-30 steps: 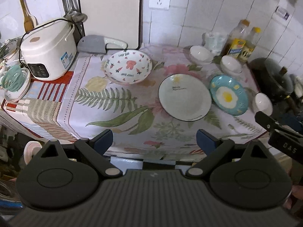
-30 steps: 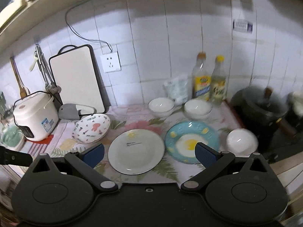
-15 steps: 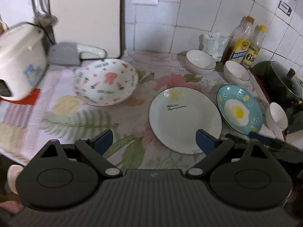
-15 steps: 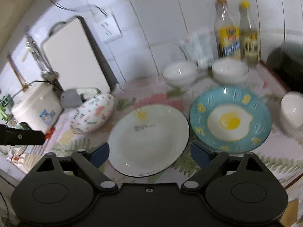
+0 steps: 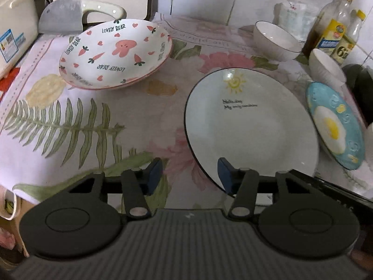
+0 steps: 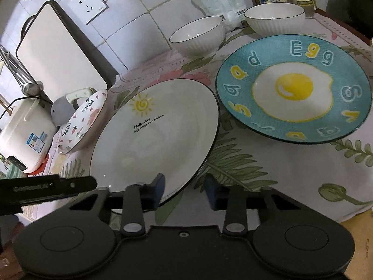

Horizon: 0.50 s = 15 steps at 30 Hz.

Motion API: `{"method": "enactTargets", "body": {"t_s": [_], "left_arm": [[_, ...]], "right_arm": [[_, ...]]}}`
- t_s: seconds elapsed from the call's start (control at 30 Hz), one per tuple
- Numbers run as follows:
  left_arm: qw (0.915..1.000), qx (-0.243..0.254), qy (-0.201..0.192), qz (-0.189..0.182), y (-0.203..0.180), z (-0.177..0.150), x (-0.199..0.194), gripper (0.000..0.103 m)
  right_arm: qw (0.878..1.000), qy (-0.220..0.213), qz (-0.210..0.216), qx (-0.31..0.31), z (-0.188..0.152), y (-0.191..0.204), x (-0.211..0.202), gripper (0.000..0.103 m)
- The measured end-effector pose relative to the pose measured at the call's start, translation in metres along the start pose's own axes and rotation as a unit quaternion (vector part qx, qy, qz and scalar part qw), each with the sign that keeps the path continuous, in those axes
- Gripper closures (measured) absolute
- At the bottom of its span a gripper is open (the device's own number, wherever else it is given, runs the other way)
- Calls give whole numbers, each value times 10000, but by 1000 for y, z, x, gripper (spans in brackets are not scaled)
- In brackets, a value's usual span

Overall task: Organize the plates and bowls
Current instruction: 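Move the left tool to the white sun plate rim while the right tool approaches it too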

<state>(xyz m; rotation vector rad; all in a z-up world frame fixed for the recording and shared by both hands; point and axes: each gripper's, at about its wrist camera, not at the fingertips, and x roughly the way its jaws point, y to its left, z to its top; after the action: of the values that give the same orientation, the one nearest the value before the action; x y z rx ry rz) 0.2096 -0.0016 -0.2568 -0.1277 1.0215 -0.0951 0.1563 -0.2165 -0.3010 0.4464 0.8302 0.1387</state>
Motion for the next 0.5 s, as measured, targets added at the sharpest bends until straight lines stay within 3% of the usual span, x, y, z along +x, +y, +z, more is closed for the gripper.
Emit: {"method": "enactTargets", "body": {"t_s": [0.13, 0.27, 0.5], "left_arm": [[9997, -207, 36, -106, 5, 6, 17, 67], [9987, -277, 36, -427, 3, 6, 24, 88], [9997, 73, -232, -88, -8, 1, 20, 87]], "right_arm": [[9999, -73, 63, -54, 3, -3, 5, 76], [9997, -130, 189, -91, 3, -8, 4, 76], [9972, -32, -26, -743, 6, 10, 7, 75]]}}
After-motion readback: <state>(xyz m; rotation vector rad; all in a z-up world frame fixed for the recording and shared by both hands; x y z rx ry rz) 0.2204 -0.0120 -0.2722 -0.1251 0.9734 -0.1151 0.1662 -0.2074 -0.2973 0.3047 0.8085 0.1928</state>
